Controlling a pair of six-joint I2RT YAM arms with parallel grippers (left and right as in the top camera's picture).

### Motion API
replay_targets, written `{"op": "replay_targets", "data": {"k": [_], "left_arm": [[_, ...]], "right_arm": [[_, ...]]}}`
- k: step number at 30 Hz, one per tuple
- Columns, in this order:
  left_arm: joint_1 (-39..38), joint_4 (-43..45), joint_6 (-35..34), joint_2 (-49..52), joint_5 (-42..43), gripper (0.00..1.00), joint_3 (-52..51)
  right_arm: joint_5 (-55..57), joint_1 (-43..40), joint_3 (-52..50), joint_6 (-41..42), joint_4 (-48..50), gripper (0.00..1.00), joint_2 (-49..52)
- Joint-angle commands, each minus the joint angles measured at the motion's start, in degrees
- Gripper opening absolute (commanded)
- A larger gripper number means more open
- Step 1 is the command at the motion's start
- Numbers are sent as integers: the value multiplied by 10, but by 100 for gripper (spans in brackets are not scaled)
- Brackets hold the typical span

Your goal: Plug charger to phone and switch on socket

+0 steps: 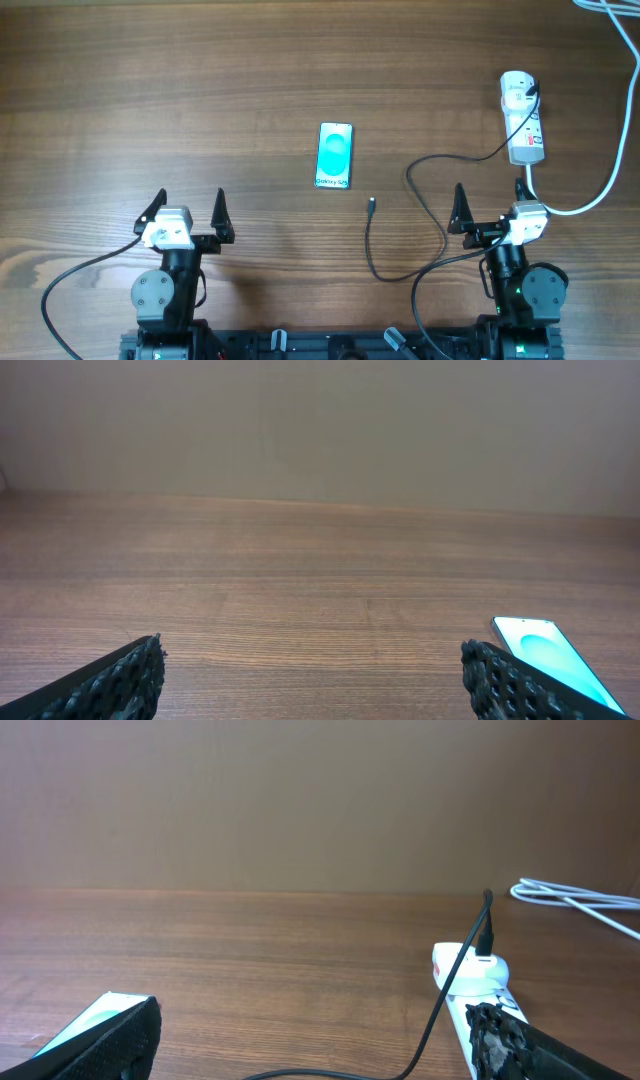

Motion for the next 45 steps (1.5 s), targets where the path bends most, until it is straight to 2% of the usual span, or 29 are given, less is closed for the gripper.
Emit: {"op": "replay_targets", "data": {"k": [1,14,15,18,21,24,28,30,34,36,38,40,44,45], "left_arm": [[5,0,11,-4,-10,100,-5],[5,0,11,-4,-9,100,-5],[4,0,-7,-4,9,100,-5],[1,12,-142,-4,110,100,-5],[1,13,-228,-4,111,100,-5],[1,58,-300,-4,138,100,-5],[1,145,-309,-4,198,100,-5],[1,198,-310,-4,198,100,-3],[1,193,-307,3,197,100,55],[1,169,-302,35,197,100,105],[1,89,-262,111,197,100,188],[1,-21,-244,204,187,100,281],[0,-336,-181,447,189,100,532],[0,-383,-182,498,219,100,580]], "right_arm": [[12,3,-1,-7,1,100,-1],[12,3,-1,-7,1,100,-1],[12,3,-1,-7,1,100,-1],[12,3,-1,-7,1,100,-1],[12,3,-1,-7,1,100,-1],[12,3,-1,-7,1,100,-1],[12,3,-1,-7,1,100,-1],[12,3,-1,-7,1,100,-1],[12,3,-1,-7,1,100,-1],[12,3,-1,-7,1,100,-1],[12,3,-1,-7,1,100,-1],[12,3,-1,-7,1,100,-1],[12,3,-1,-7,1,100,-1],[12,3,-1,-7,1,100,-1]]}}
